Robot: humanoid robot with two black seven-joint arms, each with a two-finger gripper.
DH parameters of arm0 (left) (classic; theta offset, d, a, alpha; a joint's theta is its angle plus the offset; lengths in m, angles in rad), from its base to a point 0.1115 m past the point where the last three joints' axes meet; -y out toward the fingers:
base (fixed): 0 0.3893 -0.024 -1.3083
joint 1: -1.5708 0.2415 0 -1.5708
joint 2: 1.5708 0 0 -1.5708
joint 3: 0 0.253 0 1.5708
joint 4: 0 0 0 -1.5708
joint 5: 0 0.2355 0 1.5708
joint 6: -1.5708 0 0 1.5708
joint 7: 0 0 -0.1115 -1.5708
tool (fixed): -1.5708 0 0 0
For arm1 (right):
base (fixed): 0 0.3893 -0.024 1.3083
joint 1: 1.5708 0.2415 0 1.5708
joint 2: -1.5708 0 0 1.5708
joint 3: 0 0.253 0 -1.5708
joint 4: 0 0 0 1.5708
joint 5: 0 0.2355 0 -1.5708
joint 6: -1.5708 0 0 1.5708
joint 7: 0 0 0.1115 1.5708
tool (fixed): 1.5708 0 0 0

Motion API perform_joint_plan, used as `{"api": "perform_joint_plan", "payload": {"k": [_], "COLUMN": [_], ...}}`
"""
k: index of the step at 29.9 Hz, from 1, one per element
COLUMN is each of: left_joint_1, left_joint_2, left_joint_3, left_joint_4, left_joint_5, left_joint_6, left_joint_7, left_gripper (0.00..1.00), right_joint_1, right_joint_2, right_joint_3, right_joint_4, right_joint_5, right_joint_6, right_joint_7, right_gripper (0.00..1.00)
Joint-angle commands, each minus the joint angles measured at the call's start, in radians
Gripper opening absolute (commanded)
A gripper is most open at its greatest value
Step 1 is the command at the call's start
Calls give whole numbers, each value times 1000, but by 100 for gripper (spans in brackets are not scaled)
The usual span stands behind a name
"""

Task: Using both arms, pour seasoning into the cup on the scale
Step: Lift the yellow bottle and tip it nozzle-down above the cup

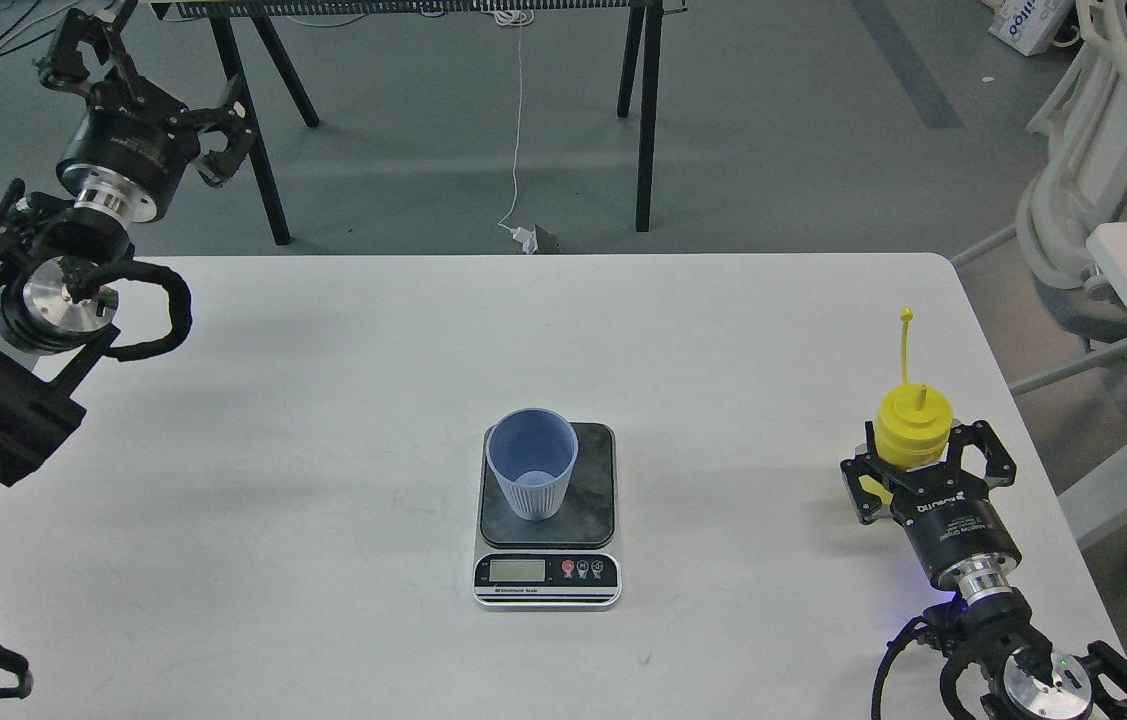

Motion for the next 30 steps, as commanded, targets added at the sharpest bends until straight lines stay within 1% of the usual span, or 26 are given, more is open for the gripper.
{"api": "perform_joint_plan", "payload": {"k": [1,4,9,13,14,17,19,21,25,28,30], "left_joint_1": [0,0,0,-2,-3,-5,-3,-3,-3,-2,0], "left_joint_2": [3,9,24,26,26,24,23,18,13,12,12], "left_joint_3": [-1,-2,-1,1,2,1,-1,-8,-17,-19,-20], "left_joint_4": [0,-3,-21,-17,-12,-6,-1,3,3,2,2], "left_joint_5": [0,0,0,2,2,0,-2,-3,-11,-14,-15], "left_joint_6": [0,0,5,6,6,2,-3,-4,-6,-6,-6], "left_joint_7": [0,-2,-2,6,15,66,81,81,78,72,71], "left_gripper": [100,100,100,100,100,100,100,100,100,100,100], "right_joint_1": [46,123,252,341,374,492,563,635,762,864,928], "right_joint_2": [-19,-53,-57,-63,-74,-131,-160,-183,-229,-234,-231], "right_joint_3": [3,9,2,-33,-65,-193,-274,-348,-487,-625,-710], "right_joint_4": [55,84,127,150,150,150,152,164,178,178,178], "right_joint_5": [-44,-168,-394,-524,-550,-603,-636,-696,-849,-923,-957], "right_joint_6": [0,0,0,0,0,0,-43,-93,-174,-251,-307], "right_joint_7": [0,0,0,7,14,41,58,81,106,141,152], "right_gripper": [36,36,36,33,33,32,32,31,31,29,28]}}
